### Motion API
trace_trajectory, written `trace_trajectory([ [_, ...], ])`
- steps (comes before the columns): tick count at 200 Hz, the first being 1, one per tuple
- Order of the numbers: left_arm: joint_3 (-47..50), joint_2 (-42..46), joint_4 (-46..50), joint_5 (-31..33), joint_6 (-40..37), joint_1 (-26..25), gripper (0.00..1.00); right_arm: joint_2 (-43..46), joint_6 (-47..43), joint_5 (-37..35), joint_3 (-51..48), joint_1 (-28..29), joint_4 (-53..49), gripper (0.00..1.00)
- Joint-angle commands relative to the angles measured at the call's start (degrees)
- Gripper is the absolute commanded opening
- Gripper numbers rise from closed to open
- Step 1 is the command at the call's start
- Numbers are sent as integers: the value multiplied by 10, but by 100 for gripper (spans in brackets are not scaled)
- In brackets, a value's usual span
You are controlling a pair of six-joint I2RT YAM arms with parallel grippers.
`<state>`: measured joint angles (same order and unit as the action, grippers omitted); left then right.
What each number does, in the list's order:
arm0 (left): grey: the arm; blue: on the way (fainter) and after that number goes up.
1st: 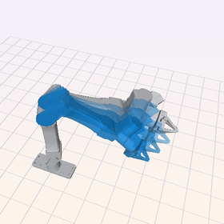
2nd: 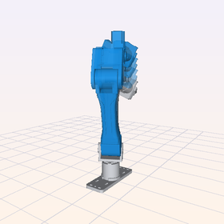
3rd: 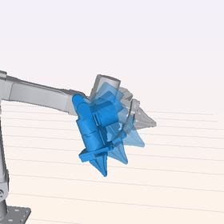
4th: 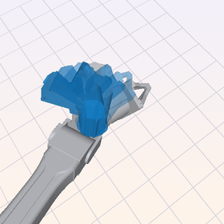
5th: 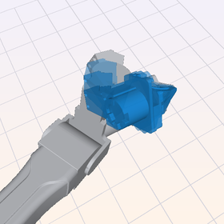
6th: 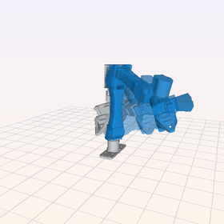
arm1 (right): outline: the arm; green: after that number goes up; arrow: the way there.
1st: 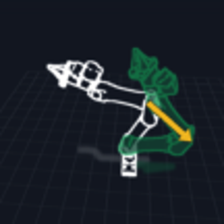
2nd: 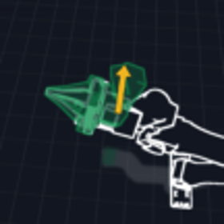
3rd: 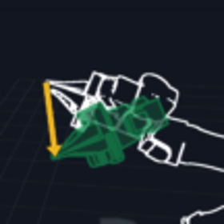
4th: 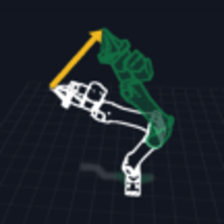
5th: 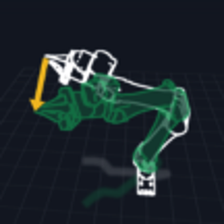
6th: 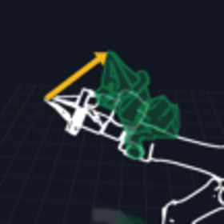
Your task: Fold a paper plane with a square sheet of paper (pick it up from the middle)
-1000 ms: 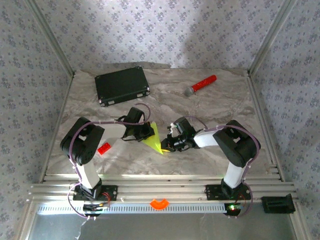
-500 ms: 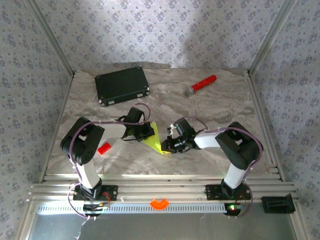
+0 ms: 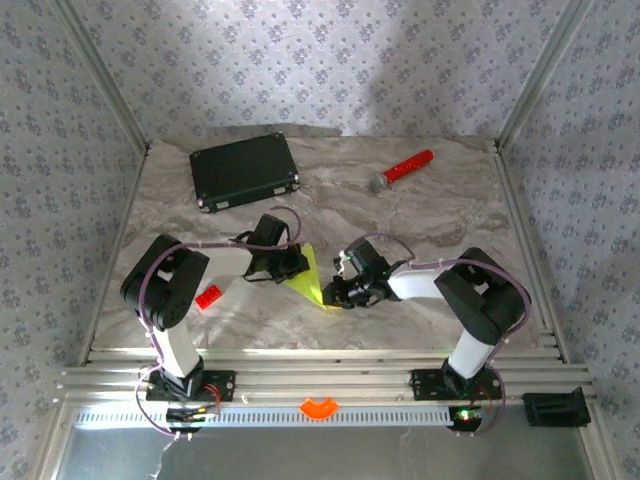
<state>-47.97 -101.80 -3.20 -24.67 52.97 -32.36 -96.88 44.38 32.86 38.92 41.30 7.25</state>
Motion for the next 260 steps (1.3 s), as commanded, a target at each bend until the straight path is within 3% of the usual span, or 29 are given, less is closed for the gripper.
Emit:
trace_trajectory([
  [1,4,-27,39,25,-11,1,6,-21,-6,-8,-13,10,-66,8],
  [38,5,-27,39,25,-12,1,5,-16,-5,-21,-7,11,-74,3],
  [92,8,-27,37,26,-12,0,5,78,3,-25,6,-8,-82,21],
  [115,9,-27,38,28,-13,2,5,89,-1,-4,29,-14,-76,24],
  [140,9,-29,37,27,-14,1,5,45,-7,27,70,-7,-73,6],
  [155,9,-30,36,27,-14,1,5,14,-7,29,93,2,-74,1],
  [218,9,-31,37,25,-14,1,5,-59,-9,17,136,15,-86,0],
  [260,9,-31,39,27,-17,2,5,-62,-3,0,70,4,-79,0],
])
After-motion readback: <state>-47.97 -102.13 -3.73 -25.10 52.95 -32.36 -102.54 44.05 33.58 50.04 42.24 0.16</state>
